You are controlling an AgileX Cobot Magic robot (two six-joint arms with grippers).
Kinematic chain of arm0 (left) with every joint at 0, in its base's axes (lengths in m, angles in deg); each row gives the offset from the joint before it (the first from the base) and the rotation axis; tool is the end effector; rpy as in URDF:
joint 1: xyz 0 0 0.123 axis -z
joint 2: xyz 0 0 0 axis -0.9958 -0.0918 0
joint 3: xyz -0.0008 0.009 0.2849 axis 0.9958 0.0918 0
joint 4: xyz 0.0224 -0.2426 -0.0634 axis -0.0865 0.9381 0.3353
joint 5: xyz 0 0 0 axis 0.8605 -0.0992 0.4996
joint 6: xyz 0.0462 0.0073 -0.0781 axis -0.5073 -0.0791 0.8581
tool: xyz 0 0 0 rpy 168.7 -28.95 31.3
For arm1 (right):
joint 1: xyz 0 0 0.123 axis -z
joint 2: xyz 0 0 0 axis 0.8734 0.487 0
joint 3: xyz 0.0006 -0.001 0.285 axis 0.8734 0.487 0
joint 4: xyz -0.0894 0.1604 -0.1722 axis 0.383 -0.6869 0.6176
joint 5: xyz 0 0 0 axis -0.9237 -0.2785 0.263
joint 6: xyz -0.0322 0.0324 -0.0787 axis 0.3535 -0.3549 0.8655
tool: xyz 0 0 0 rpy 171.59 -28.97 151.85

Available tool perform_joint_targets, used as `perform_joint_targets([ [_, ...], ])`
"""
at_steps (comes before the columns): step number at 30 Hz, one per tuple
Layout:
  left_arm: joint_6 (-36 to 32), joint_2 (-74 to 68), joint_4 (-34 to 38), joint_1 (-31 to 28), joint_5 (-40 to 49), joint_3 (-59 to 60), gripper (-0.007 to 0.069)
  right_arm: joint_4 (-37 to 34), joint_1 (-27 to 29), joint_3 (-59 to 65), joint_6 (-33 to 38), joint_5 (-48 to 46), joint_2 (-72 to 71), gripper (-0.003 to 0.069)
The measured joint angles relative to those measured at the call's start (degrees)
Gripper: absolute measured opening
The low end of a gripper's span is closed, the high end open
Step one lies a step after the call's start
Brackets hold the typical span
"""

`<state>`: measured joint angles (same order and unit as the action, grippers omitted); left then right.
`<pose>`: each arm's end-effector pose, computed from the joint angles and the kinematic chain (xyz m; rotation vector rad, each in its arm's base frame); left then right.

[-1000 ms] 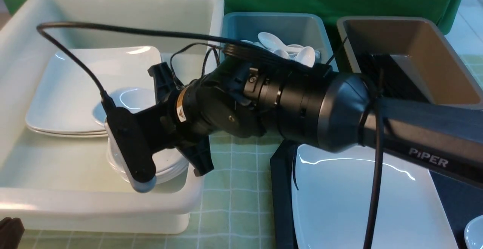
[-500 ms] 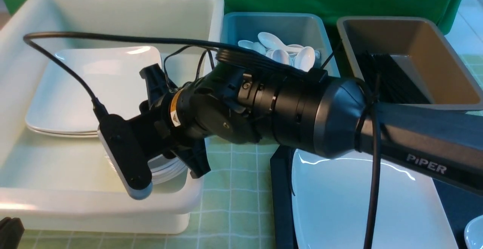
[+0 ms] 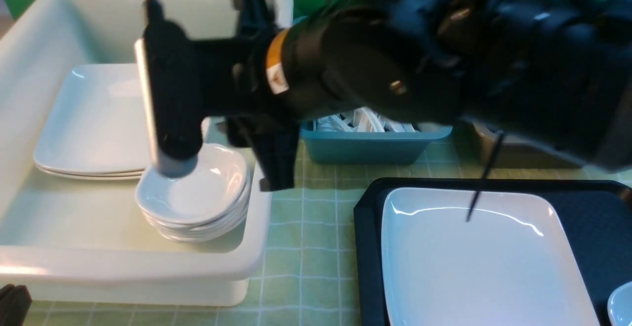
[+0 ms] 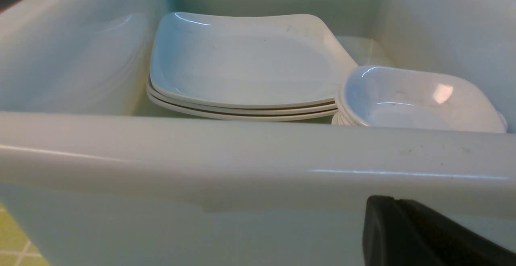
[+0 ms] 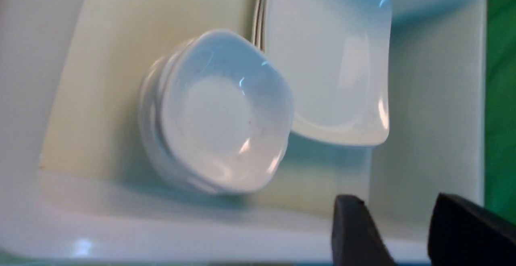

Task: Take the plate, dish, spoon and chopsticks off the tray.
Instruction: Use the right arm to grab a small plate from the dinner plate

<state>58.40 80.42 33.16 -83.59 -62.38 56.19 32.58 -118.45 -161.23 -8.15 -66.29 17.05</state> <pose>0.0559 -0.0014 0.1908 -0.0148 1.7118 -0.0490 0.2281 0.3336 0.3703 -1.7404 1.4224 -0.0822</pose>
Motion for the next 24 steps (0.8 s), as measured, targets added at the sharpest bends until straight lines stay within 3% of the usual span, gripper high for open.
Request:
perform_joint_targets([
  [5, 0.0, 0.0, 0.0, 0.0, 0.1, 0.0, -0.0002, 11.2, 0.3, 0.2, -20.1, -20.2, -7.2, 0.0056],
  [9, 0.0, 0.0, 0.0, 0.0, 0.0, 0.0, -0.0002, 14.0, 4.5, 3.6, -31.4, -25.2, -13.3, 0.0008],
  [11, 0.0, 0.0, 0.0, 0.0, 0.0, 0.0, -0.0002, 13.6, 8.8, 7.6, -35.2, -25.8, -17.3, 0.0],
  [12, 0.1, 0.0, 0.0, 0.0, 0.0, 0.0, -0.0002, 11.6, 14.6, 12.3, -38.7, -26.2, -21.2, -0.0003],
  [18, 0.1, 0.0, 0.0, 0.0, 0.0, 0.0, -0.0002, -3.1, 37.3, 35.7, -40.4, -25.5, -27.7, 0.0001],
  [21, 0.1, 0.0, 0.0, 0.0, 0.0, 0.0, -0.0002, -9.2, 44.3, 46.1, -38.3, -21.9, -27.1, 0.0049],
  [24, 0.0, 0.0, 0.0, 0.0, 0.0, 0.0, -0.0002, -11.3, 47.0, 53.3, -36.8, -18.3, -26.2, 0.0129],
])
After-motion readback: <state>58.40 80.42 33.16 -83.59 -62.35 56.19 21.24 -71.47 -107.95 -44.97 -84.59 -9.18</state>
